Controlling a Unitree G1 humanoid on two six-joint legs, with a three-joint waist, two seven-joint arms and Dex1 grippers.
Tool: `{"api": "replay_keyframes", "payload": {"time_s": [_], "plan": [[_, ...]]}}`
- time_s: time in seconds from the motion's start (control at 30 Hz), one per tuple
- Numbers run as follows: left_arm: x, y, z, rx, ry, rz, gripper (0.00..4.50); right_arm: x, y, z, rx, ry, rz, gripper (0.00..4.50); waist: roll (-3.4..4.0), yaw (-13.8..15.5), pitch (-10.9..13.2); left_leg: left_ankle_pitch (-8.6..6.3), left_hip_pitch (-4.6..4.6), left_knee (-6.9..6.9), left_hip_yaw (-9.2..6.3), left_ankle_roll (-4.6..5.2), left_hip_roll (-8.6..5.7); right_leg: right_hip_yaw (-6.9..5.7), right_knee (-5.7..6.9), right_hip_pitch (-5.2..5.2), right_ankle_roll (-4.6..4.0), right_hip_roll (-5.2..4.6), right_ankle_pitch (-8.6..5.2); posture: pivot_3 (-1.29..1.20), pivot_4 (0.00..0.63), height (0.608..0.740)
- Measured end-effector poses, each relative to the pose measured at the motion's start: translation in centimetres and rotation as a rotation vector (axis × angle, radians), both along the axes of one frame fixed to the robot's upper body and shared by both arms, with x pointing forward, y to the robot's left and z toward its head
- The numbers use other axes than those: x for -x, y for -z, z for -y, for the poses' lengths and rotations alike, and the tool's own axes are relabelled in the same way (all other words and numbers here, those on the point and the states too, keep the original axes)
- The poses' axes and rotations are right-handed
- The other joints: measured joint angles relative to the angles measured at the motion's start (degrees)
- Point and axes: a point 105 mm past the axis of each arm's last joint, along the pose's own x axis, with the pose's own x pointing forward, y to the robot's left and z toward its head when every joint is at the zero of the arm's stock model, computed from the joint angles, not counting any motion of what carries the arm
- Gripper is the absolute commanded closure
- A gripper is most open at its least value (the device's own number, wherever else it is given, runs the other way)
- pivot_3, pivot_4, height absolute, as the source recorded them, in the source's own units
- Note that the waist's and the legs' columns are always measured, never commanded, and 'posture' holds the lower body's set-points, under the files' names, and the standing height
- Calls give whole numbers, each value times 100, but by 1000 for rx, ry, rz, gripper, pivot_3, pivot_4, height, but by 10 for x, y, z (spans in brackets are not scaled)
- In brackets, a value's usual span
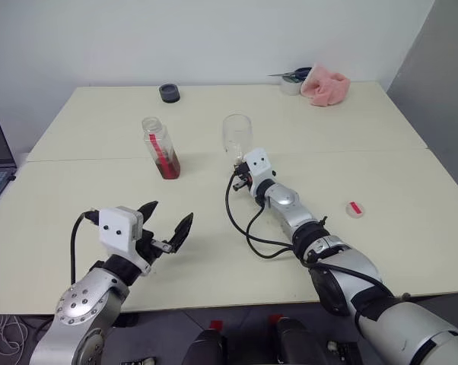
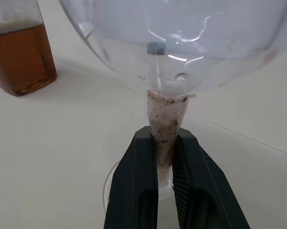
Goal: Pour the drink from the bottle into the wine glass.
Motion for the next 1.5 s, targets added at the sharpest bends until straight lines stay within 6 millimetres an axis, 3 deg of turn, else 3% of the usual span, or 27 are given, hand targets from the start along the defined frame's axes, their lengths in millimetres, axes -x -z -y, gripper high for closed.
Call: {"api": "replay_keyframes", "payload": {"time_s": [0.17,0.33,0.37,0.6,0.73,0.83,1.07,1.27,1.5], "plan": [[-1,1,-1,-4,-4,-1,0,4,22,11,20,21,-57,1977,0,-19,0,0,-1,-1,4,0,1,2,0,-4,0,0,0,0,150,740],[-1,0,0,-3,-4,9,0,4,24,13,26,25,-62,216,0,-31,0,0,0,-1,3,0,2,1,1,-4,0,1,0,0,150,740],[-1,0,1,-2,-2,8,0,4,24,13,27,26,-62,40,0,-31,0,0,0,-1,3,0,2,1,1,-4,0,1,0,0,150,740],[-6,0,3,4,-19,21,0,8,25,20,16,-15,-47,40,-1,-22,0,0,-1,0,3,0,0,0,-1,-2,0,1,0,0,150,740],[-20,20,-3,13,-118,-7,0,18,19,43,20,-37,-5,40,-1,23,0,0,-4,2,1,0,-1,-1,-3,-1,1,-2,0,0,150,740],[-35,28,-3,8,-177,-5,0,36,4,67,65,-59,41,40,-1,113,0,0,-9,2,-7,0,-1,-1,-3,-3,1,-4,0,0,150,740],[-82,10,-12,-12,-313,94,0,104,-56,92,143,-251,76,40,-6,131,-3,-1,-3,4,-10,-1,-1,-13,-4,4,3,-4,-1,0,150,740],[-99,14,-20,-37,-363,89,0,144,-97,93,53,-432,84,40,-9,131,-1,-1,-6,4,-12,-1,-1,-13,-7,4,3,-5,0,0,150,740],[-103,16,-25,-60,-371,99,0,154,-103,87,12,-491,49,40,-12,150,-3,-1,-6,5,-12,0,-3,-13,-7,4,3,-9,0,0,150,740]]}}
